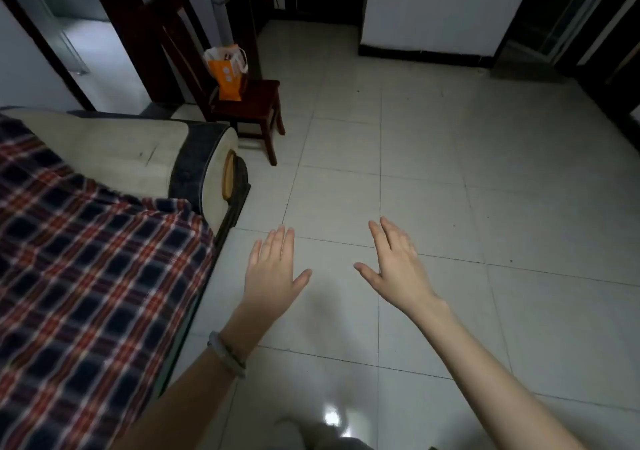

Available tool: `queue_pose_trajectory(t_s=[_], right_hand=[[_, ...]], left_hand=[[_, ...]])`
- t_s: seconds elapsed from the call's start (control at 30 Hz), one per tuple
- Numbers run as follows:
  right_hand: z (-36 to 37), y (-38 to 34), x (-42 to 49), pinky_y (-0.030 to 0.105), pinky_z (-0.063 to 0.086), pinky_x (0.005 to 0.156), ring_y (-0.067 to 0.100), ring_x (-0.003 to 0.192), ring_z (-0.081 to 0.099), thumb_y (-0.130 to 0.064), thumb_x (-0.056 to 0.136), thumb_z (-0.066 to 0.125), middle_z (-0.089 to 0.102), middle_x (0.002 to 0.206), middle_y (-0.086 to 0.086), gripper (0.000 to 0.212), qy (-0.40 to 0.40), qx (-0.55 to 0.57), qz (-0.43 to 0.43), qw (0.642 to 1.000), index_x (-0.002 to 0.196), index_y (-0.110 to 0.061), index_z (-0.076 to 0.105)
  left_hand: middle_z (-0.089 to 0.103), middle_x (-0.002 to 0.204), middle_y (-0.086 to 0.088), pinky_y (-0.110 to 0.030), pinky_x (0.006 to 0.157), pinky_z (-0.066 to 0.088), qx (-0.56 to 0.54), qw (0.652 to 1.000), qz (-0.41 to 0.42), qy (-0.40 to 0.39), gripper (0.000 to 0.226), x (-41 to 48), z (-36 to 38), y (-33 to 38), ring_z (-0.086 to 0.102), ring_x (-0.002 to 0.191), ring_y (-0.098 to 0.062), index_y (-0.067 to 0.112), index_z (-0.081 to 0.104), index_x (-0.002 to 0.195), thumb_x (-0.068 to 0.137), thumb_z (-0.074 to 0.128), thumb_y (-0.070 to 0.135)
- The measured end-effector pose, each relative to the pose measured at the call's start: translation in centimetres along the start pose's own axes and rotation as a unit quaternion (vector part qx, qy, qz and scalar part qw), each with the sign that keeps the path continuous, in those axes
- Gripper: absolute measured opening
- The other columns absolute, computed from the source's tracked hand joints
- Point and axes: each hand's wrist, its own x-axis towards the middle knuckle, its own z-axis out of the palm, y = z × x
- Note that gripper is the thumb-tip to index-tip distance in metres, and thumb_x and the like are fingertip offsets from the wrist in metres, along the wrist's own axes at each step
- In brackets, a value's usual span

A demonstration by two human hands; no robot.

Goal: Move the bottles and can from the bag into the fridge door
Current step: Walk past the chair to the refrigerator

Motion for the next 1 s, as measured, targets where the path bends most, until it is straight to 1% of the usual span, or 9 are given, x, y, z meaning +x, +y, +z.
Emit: queue_pose_trajectory(t_s=[0.1,0.17,0.4,0.53,0.6,0.77,0.83,0.93,1.0], right_hand=[[0.1,0.8,1.0,0.046,0.019,0.113,0.038,0.137,0.025,-0.037,0.085,0.062,0.026,0.149,0.022,0.076,0.014,-0.002,0.001,1.000,0.143,-0.005,0.025],[0.1,0.9,2.1,0.045,0.018,0.114,0.037,0.138,0.022,-0.037,0.085,0.061,0.025,0.150,0.021,0.076,0.003,-0.004,0.003,1.000,0.144,-0.005,0.024],[0.5,2.0,10.1,0.041,0.016,0.114,0.034,0.140,0.020,-0.039,0.086,0.059,0.023,0.151,0.020,0.076,0.019,-0.003,-0.011,1.000,0.144,-0.007,0.021],[1.0,2.9,17.6,0.043,0.017,0.114,0.036,0.139,0.022,-0.038,0.086,0.060,0.024,0.151,0.021,0.077,0.020,-0.008,-0.016,1.000,0.144,-0.006,0.022],[0.9,3.4,22.1,0.043,0.017,0.114,0.036,0.139,0.021,-0.039,0.086,0.060,0.023,0.151,0.021,0.077,0.014,-0.014,-0.015,1.000,0.144,-0.005,0.021],[-0.2,4.2,34.1,0.046,0.020,0.113,0.038,0.137,0.025,-0.038,0.085,0.061,0.026,0.149,0.023,0.077,0.006,-0.025,-0.018,0.999,0.143,-0.004,0.024],[-0.7,4.4,38.5,0.045,0.020,0.113,0.038,0.137,0.025,-0.038,0.085,0.061,0.026,0.149,0.023,0.077,0.011,-0.023,-0.019,0.999,0.143,-0.004,0.024],[-1.0,4.5,44.2,0.043,0.018,0.114,0.036,0.138,0.023,-0.038,0.086,0.060,0.025,0.150,0.021,0.076,0.017,-0.016,-0.023,0.999,0.144,-0.005,0.022],[-0.9,4.6,47.2,0.042,0.018,0.114,0.036,0.138,0.023,-0.038,0.086,0.060,0.025,0.150,0.021,0.076,0.019,-0.014,-0.027,0.999,0.144,-0.006,0.023]], left_hand=[[0.036,0.147,-0.013,-0.044,0.112,0.021,-0.009,1.000,0.003,-0.008,0.080,1.0,0.6,0.1,0.031,0.137,-0.027,0.005,0.028,0.143,0.083,0.059,0.048],[0.033,0.149,-0.013,-0.043,0.113,0.020,-0.006,1.000,0.004,-0.022,0.080,2.2,0.8,0.0,0.028,0.138,-0.027,0.006,0.025,0.145,0.084,0.057,0.047],[0.036,0.147,-0.015,-0.045,0.112,0.021,-0.009,1.000,0.005,-0.015,0.081,10.3,2.2,-2.0,0.031,0.137,-0.028,0.005,0.028,0.143,0.082,0.061,0.045],[0.040,0.144,-0.015,-0.045,0.110,0.025,-0.003,1.000,0.012,-0.001,0.082,17.9,3.4,-4.2,0.036,0.134,-0.029,0.004,0.031,0.142,0.080,0.064,0.047],[0.040,0.144,-0.015,-0.045,0.110,0.025,-0.003,1.000,0.007,-0.013,0.083,22.2,4.0,-5.3,0.036,0.134,-0.029,0.004,0.032,0.141,0.080,0.063,0.050],[0.027,0.151,-0.016,-0.044,0.113,0.016,-0.032,0.999,0.001,-0.014,0.083,32.7,4.5,-8.1,0.024,0.140,-0.031,0.006,0.022,0.145,0.085,0.056,0.053],[0.026,0.152,-0.016,-0.046,0.113,0.018,-0.033,0.999,0.009,-0.009,0.083,36.7,4.4,-9.4,0.023,0.140,-0.031,0.005,0.020,0.145,0.086,0.055,0.052],[0.030,0.150,-0.017,-0.048,0.112,0.024,-0.022,1.000,0.012,-0.003,0.085,42.4,4.2,-11.1,0.028,0.138,-0.032,0.004,0.022,0.145,0.084,0.056,0.054],[0.031,0.149,-0.018,-0.047,0.111,0.024,-0.016,1.000,0.010,-0.008,0.086,45.6,4.3,-12.0,0.029,0.137,-0.033,0.004,0.022,0.144,0.084,0.056,0.054]])
